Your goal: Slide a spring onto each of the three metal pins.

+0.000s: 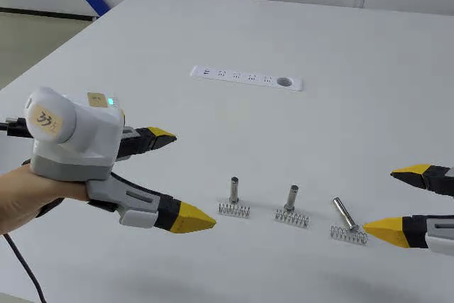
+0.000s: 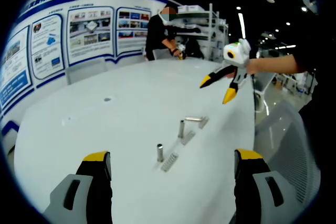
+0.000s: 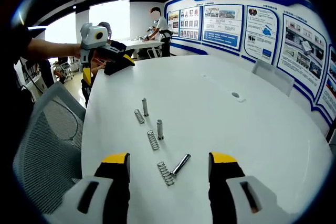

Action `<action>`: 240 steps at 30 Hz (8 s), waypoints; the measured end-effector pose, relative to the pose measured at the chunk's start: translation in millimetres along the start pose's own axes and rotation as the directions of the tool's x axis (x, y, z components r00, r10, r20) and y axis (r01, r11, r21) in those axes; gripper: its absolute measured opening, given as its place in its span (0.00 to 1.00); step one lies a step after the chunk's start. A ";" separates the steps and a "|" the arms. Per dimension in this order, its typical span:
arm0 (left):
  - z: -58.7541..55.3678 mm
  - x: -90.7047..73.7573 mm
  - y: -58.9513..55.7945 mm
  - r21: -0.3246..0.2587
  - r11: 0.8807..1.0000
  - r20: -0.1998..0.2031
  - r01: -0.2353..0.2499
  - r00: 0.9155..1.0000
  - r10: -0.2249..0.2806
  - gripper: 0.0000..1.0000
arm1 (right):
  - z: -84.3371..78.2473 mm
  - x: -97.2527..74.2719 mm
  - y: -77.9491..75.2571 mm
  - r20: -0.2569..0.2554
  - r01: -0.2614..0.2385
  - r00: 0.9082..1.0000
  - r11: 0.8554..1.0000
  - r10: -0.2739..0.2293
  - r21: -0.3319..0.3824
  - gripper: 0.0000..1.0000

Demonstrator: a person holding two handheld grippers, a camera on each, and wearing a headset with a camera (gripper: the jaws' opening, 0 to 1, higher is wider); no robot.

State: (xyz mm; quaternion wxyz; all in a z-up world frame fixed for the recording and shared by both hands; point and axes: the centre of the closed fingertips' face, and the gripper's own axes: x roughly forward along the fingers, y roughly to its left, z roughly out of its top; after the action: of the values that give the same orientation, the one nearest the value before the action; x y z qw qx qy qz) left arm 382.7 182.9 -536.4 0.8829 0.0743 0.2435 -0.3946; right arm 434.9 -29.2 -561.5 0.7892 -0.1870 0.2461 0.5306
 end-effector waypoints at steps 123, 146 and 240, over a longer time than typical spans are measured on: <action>-9.0 -14.9 7.9 -0.053 0.998 0.030 -0.040 0.999 0.042 0.92 | -37.3 69.8 -37.9 -0.266 0.301 0.939 0.897 -0.219 0.323 0.08; -7.9 -14.3 -7.9 -0.028 0.999 0.005 -0.033 0.999 0.033 0.92 | -28.7 53.8 -28.8 -0.118 0.298 0.953 0.932 -0.279 0.206 0.08; 1.1 4.8 -31.0 -0.005 1.000 -0.024 0.002 1.000 -0.002 0.90 | -24.2 20.2 21.6 -0.075 -0.092 0.994 0.972 0.077 -0.215 0.11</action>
State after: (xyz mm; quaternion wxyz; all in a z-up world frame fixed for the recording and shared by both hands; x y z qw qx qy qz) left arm 363.2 158.4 -536.0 0.8797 0.0764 0.2550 -0.3940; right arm 416.6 -19.7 -593.7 0.7321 -0.2792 0.2199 0.5812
